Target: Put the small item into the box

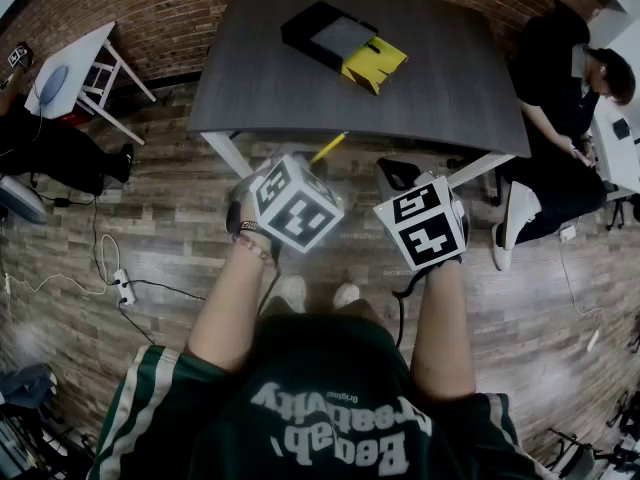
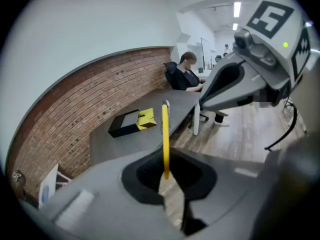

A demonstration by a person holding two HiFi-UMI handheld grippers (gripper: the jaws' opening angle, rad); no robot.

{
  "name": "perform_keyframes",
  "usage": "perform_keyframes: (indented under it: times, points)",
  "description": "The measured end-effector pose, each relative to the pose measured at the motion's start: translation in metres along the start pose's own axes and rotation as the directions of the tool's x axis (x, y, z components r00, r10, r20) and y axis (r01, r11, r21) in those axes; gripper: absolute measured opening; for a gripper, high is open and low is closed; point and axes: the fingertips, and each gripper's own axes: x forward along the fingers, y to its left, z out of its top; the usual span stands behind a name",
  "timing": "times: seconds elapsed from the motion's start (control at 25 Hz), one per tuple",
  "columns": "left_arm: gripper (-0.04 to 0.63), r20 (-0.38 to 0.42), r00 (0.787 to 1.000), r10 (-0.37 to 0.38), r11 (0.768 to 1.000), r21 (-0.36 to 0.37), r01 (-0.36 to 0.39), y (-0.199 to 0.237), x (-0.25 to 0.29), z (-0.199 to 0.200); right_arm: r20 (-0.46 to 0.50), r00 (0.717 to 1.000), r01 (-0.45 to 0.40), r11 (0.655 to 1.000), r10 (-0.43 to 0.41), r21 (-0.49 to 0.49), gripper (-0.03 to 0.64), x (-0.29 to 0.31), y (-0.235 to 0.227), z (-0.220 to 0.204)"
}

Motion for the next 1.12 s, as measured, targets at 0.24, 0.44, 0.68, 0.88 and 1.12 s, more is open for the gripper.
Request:
perform_keyframes:
  times: [0.24,0.44,0.68,0.88,1.12]
  points:
    - [0.028,-0.004,1.000,-0.002,1.000,0.010,0.002,-0.001,0.003,0.006,0.013,1.000,0.003,1.000,-0.003,0.000,0.006,-0.002,-0.007,0.002]
    - [0.028,-0.006,1.000,0.001,1.000,0.020,-0.001,-0.005,0.002,0.010,0.023,1.000,0.004,1.000,-0.004,-0.003,0.006,-0.006,-0.010,0.001]
    - [0.028,-0.004,1.000,0.006,1.000,0.026,-0.005,-0.012,0.003,0.014,0.043,0.999,0.005,1.000,-0.006,0.002,0.006,-0.010,-0.013,-0.001]
    - [0.028,-0.006,1.000,0.010,1.000,0.029,-0.010,-0.012,0.003,0.017,0.042,0.999,0.019,1.000,-0.018,-0.019,0.006,-0.011,-0.018,-0.002]
    - [0.028,-0.007,1.000,0.017,0.999,0.028,-0.017,-0.018,0.002,0.020,0.048,0.999,0.007,1.000,-0.006,-0.028,0.006,-0.013,-0.018,-0.007]
